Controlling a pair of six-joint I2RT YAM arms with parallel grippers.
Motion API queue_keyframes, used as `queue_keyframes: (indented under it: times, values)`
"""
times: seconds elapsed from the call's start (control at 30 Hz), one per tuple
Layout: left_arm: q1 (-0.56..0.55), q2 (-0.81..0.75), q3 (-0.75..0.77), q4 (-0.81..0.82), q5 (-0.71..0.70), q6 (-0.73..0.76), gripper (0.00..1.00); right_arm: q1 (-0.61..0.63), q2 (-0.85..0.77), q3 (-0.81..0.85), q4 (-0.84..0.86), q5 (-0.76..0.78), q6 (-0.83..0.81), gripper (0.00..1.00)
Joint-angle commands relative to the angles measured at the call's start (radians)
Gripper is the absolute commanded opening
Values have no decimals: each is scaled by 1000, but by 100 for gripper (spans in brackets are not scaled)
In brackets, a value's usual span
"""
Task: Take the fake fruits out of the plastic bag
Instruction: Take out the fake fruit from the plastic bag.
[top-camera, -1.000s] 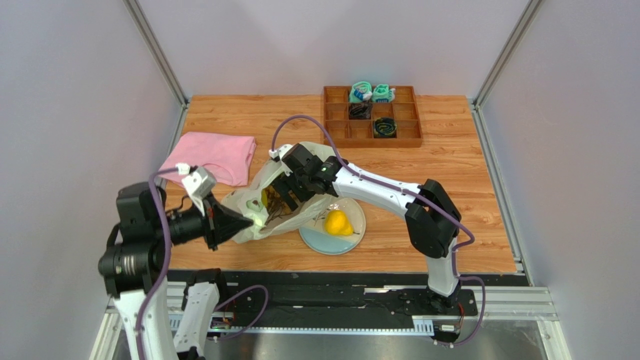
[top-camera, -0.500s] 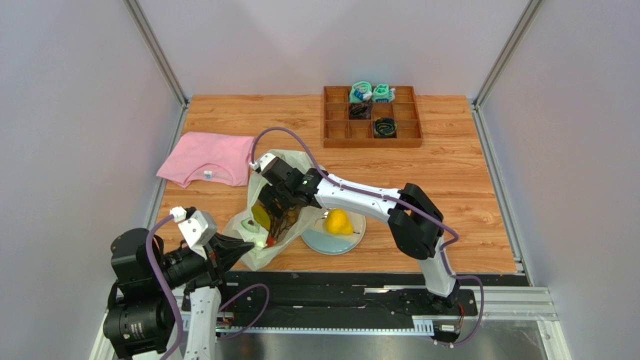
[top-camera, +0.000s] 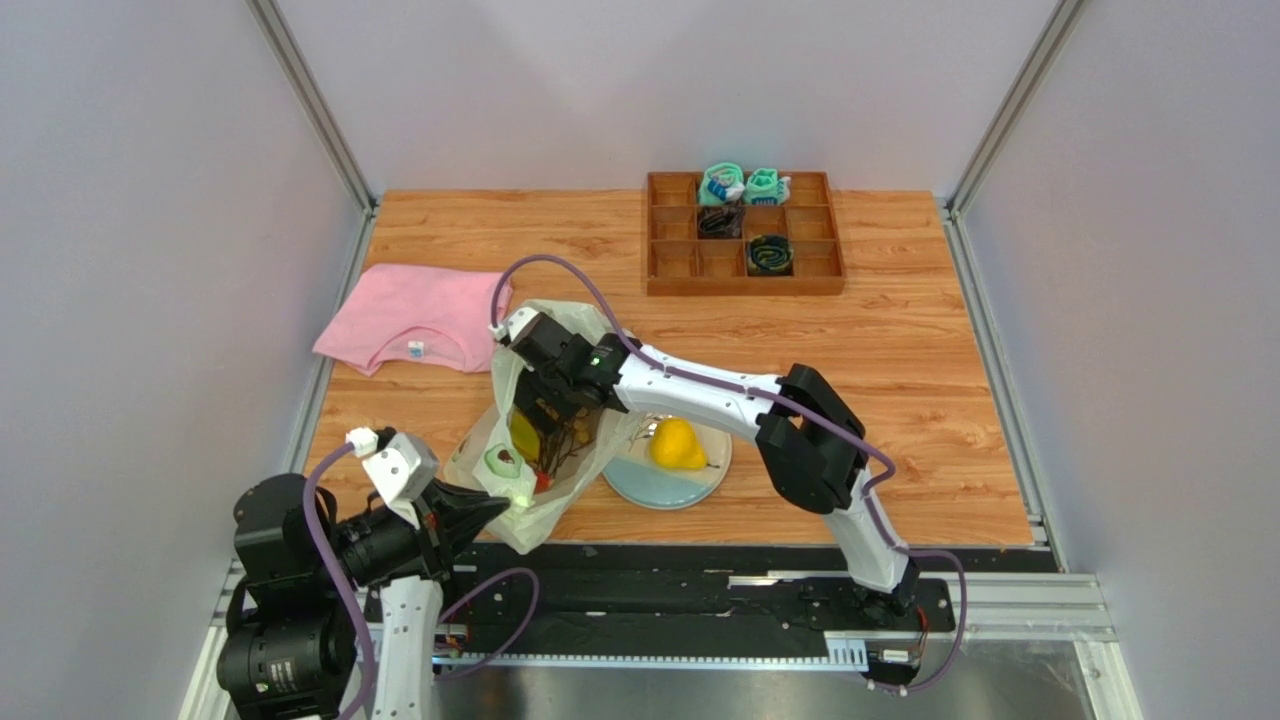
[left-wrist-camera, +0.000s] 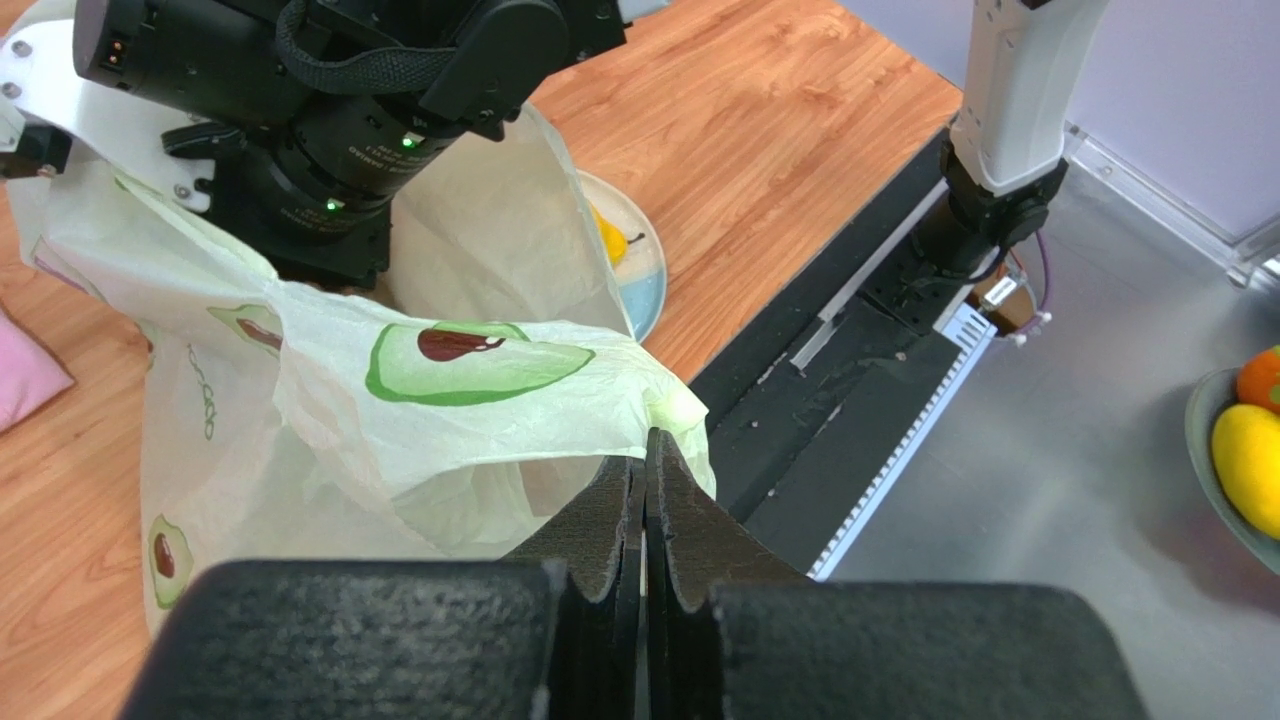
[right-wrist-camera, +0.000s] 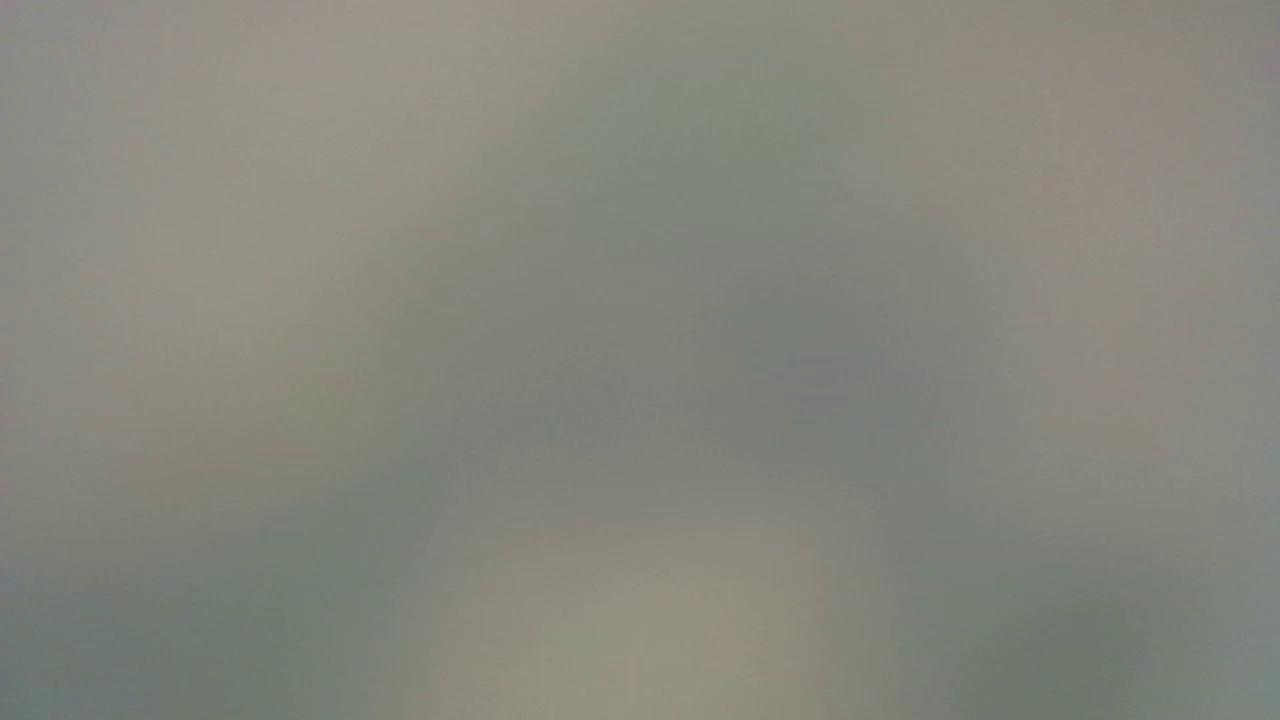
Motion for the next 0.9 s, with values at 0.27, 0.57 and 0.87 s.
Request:
queue_keyframes:
  times: [0.27,0.57,0.87]
  values:
    - [-1,101,141,-150,-74,-83,0,107,8,4,10,-398,32,99]
    - [14,108,87,-31,-38,-131,0,161,166,113,-1,-234,64,99]
    - [17,100,95,-24,-96,-79,0,150,96,101,-10,-211,-54,22]
